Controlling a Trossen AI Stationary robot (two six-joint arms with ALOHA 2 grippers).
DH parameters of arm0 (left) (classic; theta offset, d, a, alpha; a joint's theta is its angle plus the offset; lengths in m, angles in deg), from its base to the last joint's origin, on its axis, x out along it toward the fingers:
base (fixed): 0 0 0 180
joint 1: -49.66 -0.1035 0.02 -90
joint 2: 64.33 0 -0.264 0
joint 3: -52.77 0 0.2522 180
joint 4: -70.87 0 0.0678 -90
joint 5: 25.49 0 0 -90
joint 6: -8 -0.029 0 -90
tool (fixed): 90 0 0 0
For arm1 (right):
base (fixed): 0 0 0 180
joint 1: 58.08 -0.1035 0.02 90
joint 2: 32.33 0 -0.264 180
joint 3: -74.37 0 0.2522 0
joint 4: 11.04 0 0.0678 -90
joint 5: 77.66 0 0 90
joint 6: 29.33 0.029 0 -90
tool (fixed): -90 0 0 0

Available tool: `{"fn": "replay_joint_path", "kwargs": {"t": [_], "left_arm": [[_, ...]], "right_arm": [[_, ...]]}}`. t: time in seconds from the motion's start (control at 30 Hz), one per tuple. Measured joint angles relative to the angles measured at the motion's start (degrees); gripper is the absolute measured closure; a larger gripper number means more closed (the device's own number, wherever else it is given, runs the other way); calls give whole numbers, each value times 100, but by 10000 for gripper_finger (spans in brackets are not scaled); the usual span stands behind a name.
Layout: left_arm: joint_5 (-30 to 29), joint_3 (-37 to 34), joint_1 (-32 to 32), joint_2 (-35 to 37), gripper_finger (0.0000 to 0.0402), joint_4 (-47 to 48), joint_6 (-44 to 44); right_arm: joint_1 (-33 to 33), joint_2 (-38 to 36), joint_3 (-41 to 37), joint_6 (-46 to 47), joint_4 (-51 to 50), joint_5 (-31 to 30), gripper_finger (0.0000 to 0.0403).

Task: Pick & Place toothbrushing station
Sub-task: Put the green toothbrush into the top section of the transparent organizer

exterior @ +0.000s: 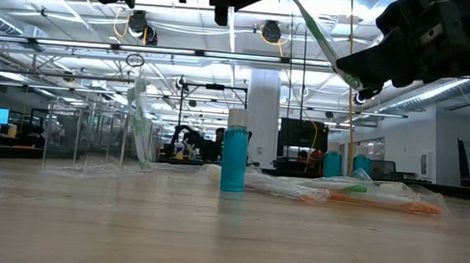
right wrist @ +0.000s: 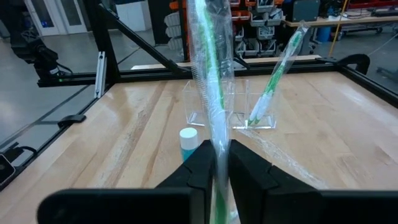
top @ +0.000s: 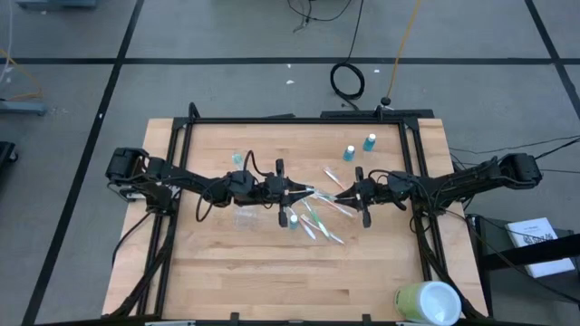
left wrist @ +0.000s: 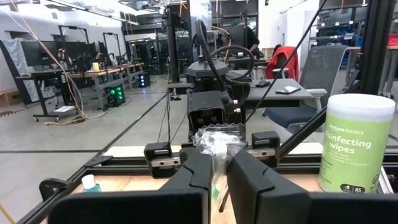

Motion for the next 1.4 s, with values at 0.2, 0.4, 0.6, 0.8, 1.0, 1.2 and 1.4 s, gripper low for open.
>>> {"fn": "replay_joint_path", "kwargs": {"t": [0.2, 0.4, 0.6, 0.8, 1.0, 1.2, 1.4], "left_arm": [[-11, 0, 0, 1, 370, 2, -4], [-22, -7, 0, 153, 385, 143, -4], [-79, -5, 47, 769, 380, 943, 128], [-236, -4, 162, 1629, 394, 2292, 440], [-1058, -210, 338, 2604, 384, 3369, 711], [-2021, -1017, 535, 3861, 395, 3630, 909], [-2980, -1949, 525, 4961, 391, 4074, 1875]], "right_arm": [[0, -2, 0, 396, 2, 2, 296], [0, -169, 2, 490, -38, 4, 209], [0, -686, 4, 494, -545, 25, 157], [0, -1028, 5, 494, -924, 25, 145], [0, -1064, 4, 494, -1102, 24, 150], [0, -1064, 4, 494, -1121, 23, 151], [0, -1064, 4, 494, -1121, 12, 151]]}}
